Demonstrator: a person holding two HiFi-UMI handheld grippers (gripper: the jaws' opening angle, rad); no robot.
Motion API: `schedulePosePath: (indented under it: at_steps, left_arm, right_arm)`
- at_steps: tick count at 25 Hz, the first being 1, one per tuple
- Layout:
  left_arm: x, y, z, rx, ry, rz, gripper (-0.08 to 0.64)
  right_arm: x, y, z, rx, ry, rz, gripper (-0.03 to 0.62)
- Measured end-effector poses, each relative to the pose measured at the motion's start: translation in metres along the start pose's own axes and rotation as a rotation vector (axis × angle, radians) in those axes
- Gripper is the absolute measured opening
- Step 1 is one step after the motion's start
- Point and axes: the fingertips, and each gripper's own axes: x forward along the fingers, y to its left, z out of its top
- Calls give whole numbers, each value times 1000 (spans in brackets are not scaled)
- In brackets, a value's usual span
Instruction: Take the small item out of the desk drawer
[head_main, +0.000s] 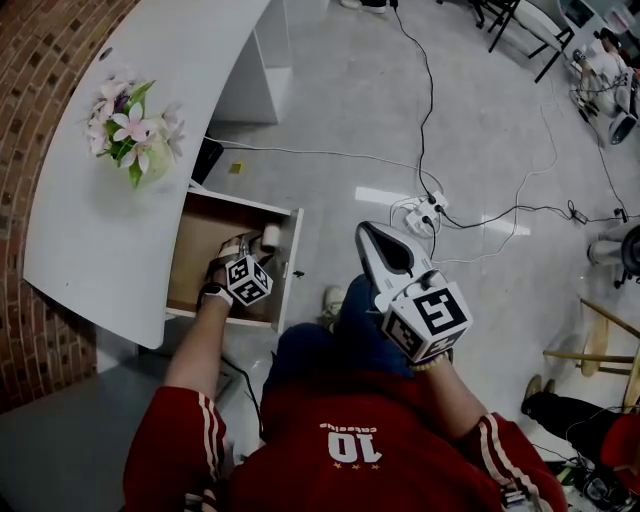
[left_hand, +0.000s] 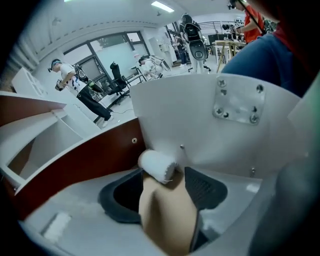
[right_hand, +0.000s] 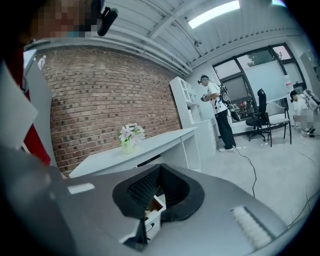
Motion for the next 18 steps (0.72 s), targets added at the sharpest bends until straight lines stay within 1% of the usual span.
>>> schedulePosePath:
  at_steps: [6,8,9,12,15,18]
  left_arm:
    - [12,-3,-2,-28,14,-32,240]
    - [14,0,0,-44,12,-20,183]
    - [14,2,0,-53,14,-15,167]
    - [15,3,-1,-62,28,-15,155]
    - [15,5,-1,-75,38,-4,125]
    - [14,7,-1,-118,49,11,81]
  right_arm:
    - [0,-12,2,15,8,-15,2]
    - [0,-15,3,18,9,-21,2]
    - [0,-15,3,17,12,-21,2]
    - [-2,-14,2,14,18,-17,2]
    - [-3,-14,2,18,19,-20,2]
    - [-5,-16,3,19,20,-30,2]
